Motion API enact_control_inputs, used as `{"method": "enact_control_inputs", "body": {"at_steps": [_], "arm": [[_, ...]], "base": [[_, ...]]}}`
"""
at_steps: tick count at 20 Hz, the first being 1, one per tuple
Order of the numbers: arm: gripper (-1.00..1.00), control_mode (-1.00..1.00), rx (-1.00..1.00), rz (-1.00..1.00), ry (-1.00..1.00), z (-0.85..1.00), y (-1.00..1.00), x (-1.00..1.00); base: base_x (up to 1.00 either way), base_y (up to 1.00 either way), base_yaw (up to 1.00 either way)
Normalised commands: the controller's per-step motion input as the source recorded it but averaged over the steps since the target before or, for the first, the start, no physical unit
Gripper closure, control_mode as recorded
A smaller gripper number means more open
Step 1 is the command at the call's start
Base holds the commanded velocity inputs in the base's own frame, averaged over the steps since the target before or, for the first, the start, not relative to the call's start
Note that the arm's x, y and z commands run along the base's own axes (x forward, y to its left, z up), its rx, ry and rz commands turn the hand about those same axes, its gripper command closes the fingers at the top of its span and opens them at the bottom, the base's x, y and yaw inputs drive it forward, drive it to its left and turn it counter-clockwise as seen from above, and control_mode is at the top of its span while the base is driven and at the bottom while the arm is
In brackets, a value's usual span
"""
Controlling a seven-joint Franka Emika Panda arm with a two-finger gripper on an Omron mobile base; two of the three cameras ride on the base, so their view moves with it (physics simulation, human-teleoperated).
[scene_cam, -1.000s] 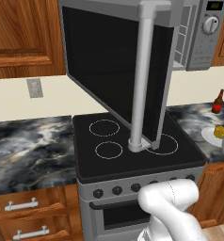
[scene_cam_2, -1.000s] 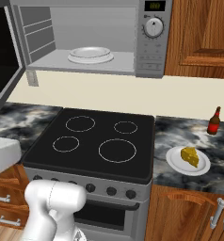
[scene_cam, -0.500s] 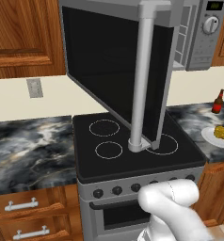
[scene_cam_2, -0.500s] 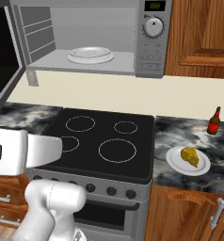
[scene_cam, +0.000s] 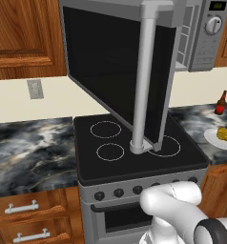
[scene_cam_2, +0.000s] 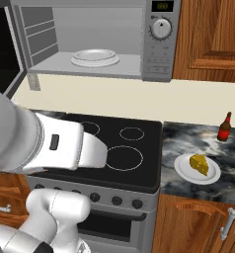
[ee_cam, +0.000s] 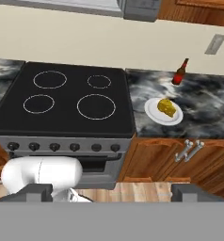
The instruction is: Pick the cheese from the counter and place it in the microwave. Then turn on the microwave.
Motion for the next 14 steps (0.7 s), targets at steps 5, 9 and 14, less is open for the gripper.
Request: {"method": "enact_control_inputs", "body": {"at_steps": [5,9,14], "arm": [[-1.00,-1.00,0.00,0.04,0.14,-0.34,-0.26,0.13],[-1.00,-1.00,0.00,0.10,0.11,-0.32,-0.07,0.36],[-1.00,-1.00,0.00,0.11,0.12,-0.27,-0.09,0.42]], "base": [[0.00,0.00,0.00],[0.00,0.00,0.00],[0.00,0.00,0.00]]}}
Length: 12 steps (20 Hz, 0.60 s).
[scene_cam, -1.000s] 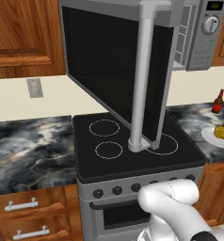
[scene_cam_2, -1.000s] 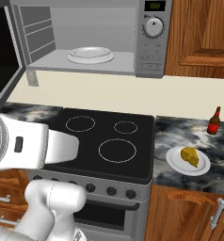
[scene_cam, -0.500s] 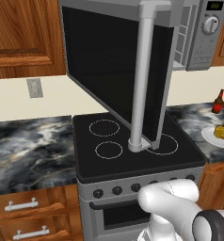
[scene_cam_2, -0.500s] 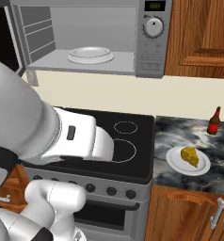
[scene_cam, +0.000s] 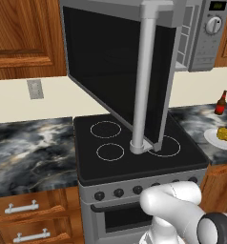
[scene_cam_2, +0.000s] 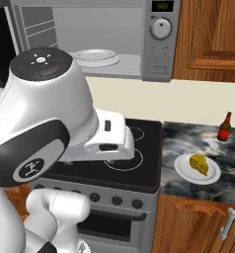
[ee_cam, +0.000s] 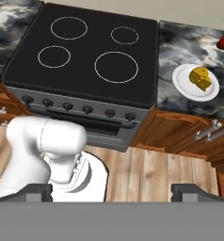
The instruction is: Pick the cheese from the counter and place it in the microwave. Then turn on the microwave.
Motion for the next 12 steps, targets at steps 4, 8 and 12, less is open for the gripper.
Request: {"method": "enact_control_inputs", "body": {"at_steps": [4,8,12], "arm": [[-1.00,-1.00,0.00,0.11,0.08,-0.23,-0.24,0.28],[-1.00,-1.00,0.00,0.07,0.00,-0.13,-0.38,0.24],[-1.00,-1.00,0.00,0.04,0.00,-0.11,-0.33,0.36]], "base": [[0.00,0.00,0.00],[0.00,0.00,0.00],[0.00,0.00,0.00]]}}
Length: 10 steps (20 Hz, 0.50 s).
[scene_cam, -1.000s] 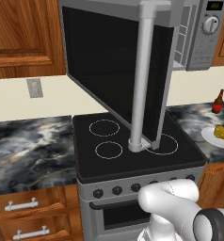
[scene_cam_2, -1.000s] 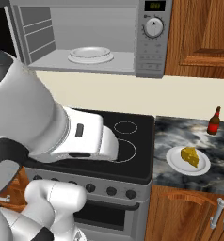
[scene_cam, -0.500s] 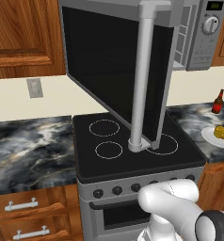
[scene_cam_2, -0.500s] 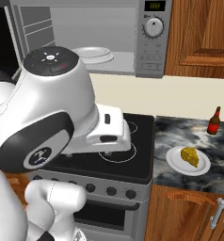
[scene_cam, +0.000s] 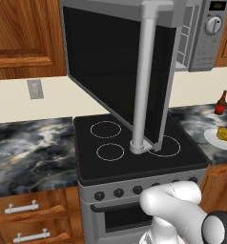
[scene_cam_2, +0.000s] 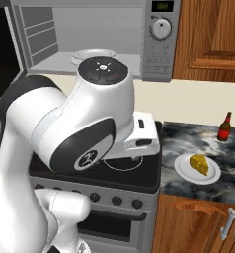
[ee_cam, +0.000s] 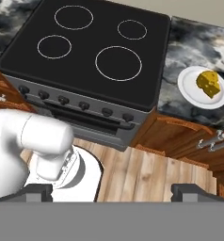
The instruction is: Pick the cheese from the counter and place it in the microwave. Then turn on the microwave.
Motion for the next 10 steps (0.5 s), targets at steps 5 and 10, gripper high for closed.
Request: {"method": "enact_control_inputs", "body": {"at_steps": [5,10], "arm": [[-1.00,-1.00,0.00,0.01,0.00,-0.17,-0.25,0.39],[-1.00,-1.00,0.00,0.00,0.00,-0.33,-0.31,0.39]], "base": [[0.00,0.00,0.00],[0.00,0.00,0.00]]}}
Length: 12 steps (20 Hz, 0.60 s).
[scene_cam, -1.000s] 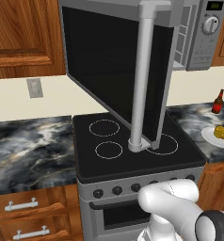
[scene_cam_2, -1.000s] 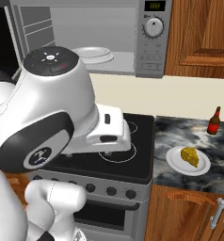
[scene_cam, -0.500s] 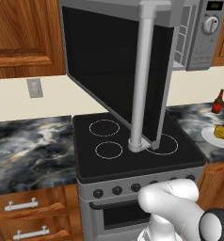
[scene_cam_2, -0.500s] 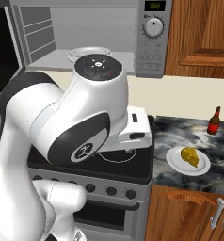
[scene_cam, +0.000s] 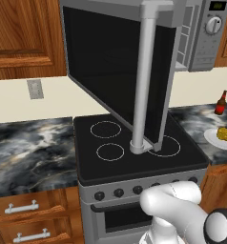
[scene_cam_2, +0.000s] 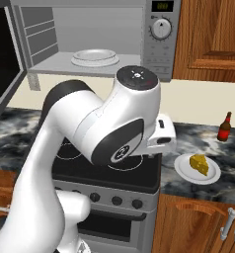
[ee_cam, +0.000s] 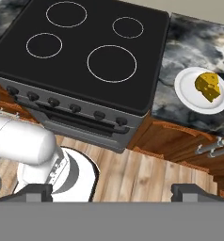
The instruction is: Pick the cheese from the counter and place it in the microwave. Then turn on the microwave.
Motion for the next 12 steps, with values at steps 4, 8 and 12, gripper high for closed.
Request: {"method": "enact_control_inputs", "body": {"at_steps": [4,8,12], "arm": [[-1.00,-1.00,0.00,0.00,0.00,-0.33,-0.32,0.41],[-1.00,-1.00,0.00,0.00,0.00,-0.27,-0.34,0.40],[-1.00,-1.00,0.00,0.01,0.00,-0.26,-0.34,0.39]], "base": [[0.00,0.00,0.00],[0.00,0.00,0.00],[0.00,0.00,0.00]]}}
